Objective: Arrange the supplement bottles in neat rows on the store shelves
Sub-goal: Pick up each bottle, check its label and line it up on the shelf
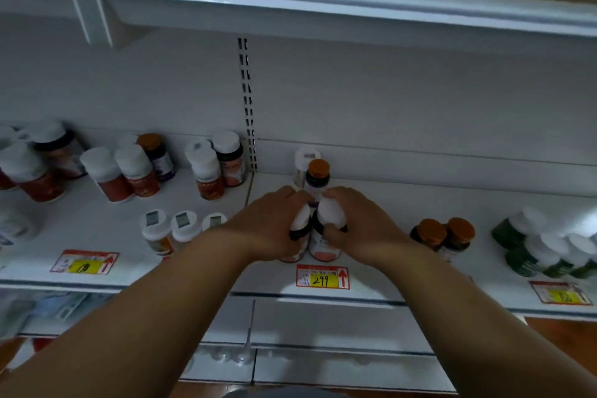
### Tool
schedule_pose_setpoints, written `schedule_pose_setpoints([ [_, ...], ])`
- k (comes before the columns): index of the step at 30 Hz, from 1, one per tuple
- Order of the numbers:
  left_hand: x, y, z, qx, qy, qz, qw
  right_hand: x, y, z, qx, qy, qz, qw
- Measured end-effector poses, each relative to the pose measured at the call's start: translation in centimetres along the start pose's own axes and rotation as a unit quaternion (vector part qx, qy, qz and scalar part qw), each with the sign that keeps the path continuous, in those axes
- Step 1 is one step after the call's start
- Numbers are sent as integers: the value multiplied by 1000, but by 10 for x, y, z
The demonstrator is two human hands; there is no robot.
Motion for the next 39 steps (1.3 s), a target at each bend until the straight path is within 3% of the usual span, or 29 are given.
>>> schedule_pose_setpoints([
  [5,2,-5,2,-44,-70,-34,996,-3,-4,-1,-15,13,-14,1000],
  [9,3,-11,2,-40,-75,-29,996,-1,-2,-2,-18,2,-23,1000],
  [18,12,-8,-3,-23,-13,0,1000,3,2,-1,-3,-16,-32,999],
  [22,10,-10,-5,-13,-2,0,1000,3,2,4,13,-72,-17,997],
  [25,12,-14,-6,-5,8,-11,1000,23,3,28,-4,-20,16,1000],
  [28,17,-17,-5,10,16,-27,999,38,6,74,-17,16,-80,997],
  [32,23,-14,-1,28,36,-74,996,17,10,110,-16,-63,-183,981],
  [35,30,-17,1,30,84,-132,987,24,9,105,-11,-17,-183,983],
  [39,42,-29,6,58,129,-217,966,60,-7,74,11,123,-3,992],
])
Point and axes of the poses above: each hand's wrist, its own z-axis towards the middle knuckle, its own x-axis out of the back of the hand, y = z × x, the point moved 7 cm from there along z, towards the middle knuckle, and after that the axes turned 13 degrees about x, right-handed, at the moved point
